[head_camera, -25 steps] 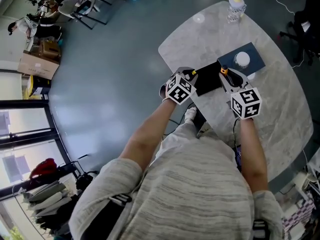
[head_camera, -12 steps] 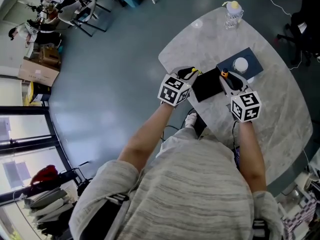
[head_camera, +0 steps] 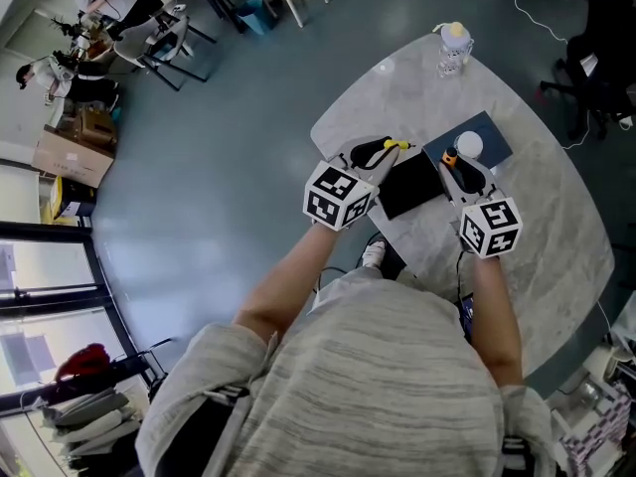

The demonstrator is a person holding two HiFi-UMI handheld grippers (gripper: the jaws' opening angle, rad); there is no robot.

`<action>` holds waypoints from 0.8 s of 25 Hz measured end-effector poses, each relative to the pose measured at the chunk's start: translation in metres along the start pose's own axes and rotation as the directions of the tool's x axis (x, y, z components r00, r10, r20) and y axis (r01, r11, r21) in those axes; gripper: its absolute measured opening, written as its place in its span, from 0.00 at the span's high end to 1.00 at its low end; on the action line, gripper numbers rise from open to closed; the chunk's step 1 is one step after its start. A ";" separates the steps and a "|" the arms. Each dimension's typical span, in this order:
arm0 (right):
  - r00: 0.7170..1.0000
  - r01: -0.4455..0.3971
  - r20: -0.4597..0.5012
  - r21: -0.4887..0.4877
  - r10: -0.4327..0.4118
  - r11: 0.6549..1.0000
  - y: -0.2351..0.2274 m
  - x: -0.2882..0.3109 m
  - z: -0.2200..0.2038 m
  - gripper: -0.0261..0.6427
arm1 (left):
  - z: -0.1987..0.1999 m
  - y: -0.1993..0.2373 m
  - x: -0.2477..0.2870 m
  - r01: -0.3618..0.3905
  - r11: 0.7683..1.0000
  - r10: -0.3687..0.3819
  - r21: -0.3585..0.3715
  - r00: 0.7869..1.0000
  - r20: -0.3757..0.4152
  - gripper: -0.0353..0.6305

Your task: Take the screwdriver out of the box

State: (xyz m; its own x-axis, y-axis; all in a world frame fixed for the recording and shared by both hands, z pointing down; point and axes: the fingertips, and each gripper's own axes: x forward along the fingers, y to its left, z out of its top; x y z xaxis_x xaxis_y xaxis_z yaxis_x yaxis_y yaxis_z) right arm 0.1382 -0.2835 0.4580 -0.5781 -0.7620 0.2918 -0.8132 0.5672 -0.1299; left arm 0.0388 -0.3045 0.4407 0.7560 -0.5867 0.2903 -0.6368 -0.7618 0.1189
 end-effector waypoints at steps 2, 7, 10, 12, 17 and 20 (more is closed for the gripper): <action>1.000 0.003 0.015 -0.005 -0.003 1.000 0.001 -0.007 0.008 0.80 | 0.013 -0.005 -0.006 0.014 1.000 -0.014 0.011 0.999 0.030 0.83; 0.998 0.022 0.057 -0.003 -0.022 1.000 0.000 -0.029 0.027 0.80 | 0.036 -0.017 -0.018 0.034 0.999 -0.035 0.011 0.994 0.101 0.83; 0.996 0.021 0.083 -0.004 -0.021 1.000 0.003 -0.042 0.044 0.80 | 0.049 -0.024 -0.024 0.057 0.998 -0.058 0.006 0.990 0.130 0.83; 0.994 0.012 0.108 -0.005 -0.011 1.000 0.005 -0.048 0.059 0.80 | 0.060 -0.028 -0.026 0.071 0.997 -0.073 0.017 0.986 0.151 0.83; 0.990 -0.024 0.139 0.002 0.024 1.000 0.015 -0.072 0.077 0.80 | 0.077 -0.047 -0.038 0.103 0.994 -0.107 0.031 0.973 0.202 0.83; 0.987 -0.057 0.153 0.010 0.055 0.998 0.021 -0.082 0.085 0.80 | 0.085 -0.054 -0.047 0.117 0.993 -0.119 0.022 0.964 0.236 0.83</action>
State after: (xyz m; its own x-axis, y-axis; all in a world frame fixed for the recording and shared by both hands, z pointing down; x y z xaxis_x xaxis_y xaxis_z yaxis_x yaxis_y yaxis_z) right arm 0.1626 -0.2354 0.3506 -0.6252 -0.7686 0.1355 -0.7796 0.6066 -0.1559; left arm 0.0509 -0.2590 0.3398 0.8404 -0.5404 0.0415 -0.5408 -0.8309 0.1311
